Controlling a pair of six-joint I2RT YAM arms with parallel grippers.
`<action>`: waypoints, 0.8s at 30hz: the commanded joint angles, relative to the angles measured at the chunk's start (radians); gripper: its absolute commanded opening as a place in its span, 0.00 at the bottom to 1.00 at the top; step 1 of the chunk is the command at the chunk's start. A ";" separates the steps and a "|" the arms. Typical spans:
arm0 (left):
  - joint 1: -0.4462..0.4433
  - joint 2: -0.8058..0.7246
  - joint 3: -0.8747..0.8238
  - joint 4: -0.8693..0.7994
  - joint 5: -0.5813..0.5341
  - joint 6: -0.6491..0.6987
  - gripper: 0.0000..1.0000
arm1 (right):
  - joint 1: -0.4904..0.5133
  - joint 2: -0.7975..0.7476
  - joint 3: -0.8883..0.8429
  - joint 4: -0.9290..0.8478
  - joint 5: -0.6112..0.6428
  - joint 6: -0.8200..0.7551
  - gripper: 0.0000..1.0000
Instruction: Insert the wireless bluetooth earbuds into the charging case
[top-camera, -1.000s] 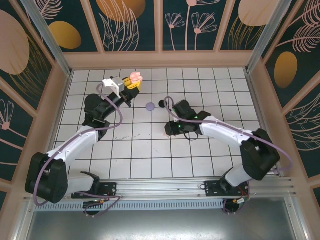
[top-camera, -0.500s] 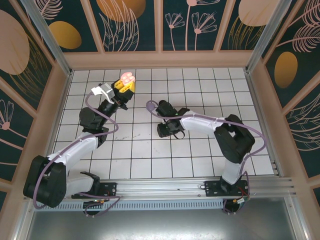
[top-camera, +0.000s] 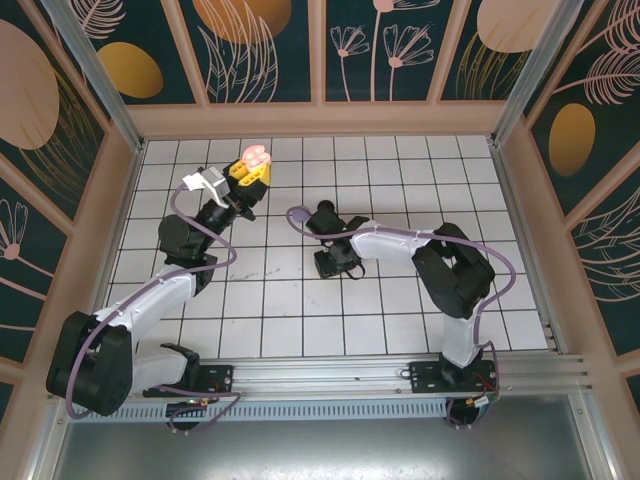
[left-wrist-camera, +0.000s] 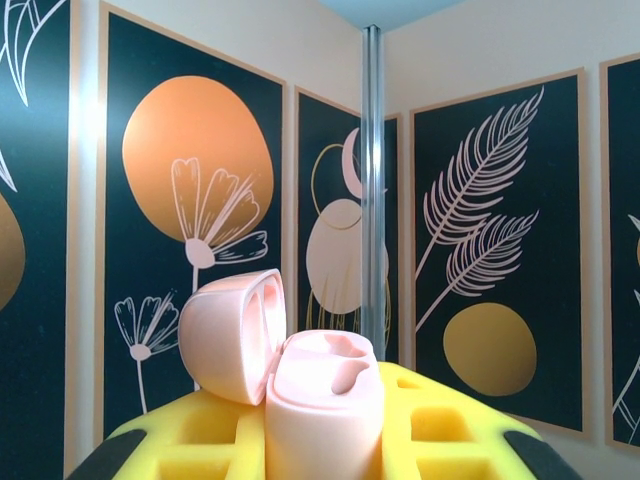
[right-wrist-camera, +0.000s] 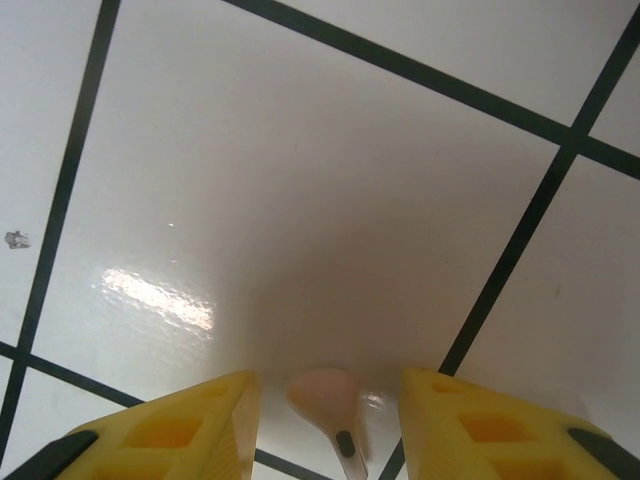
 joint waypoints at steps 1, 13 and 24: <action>-0.006 -0.022 0.018 0.006 0.014 -0.008 0.00 | 0.010 0.019 0.032 -0.028 0.011 -0.012 0.41; -0.005 -0.019 0.025 -0.010 0.013 -0.013 0.00 | 0.023 0.044 0.034 -0.033 0.020 -0.017 0.37; -0.006 -0.025 0.030 -0.026 0.013 -0.013 0.00 | 0.032 0.032 0.000 -0.036 0.024 -0.008 0.34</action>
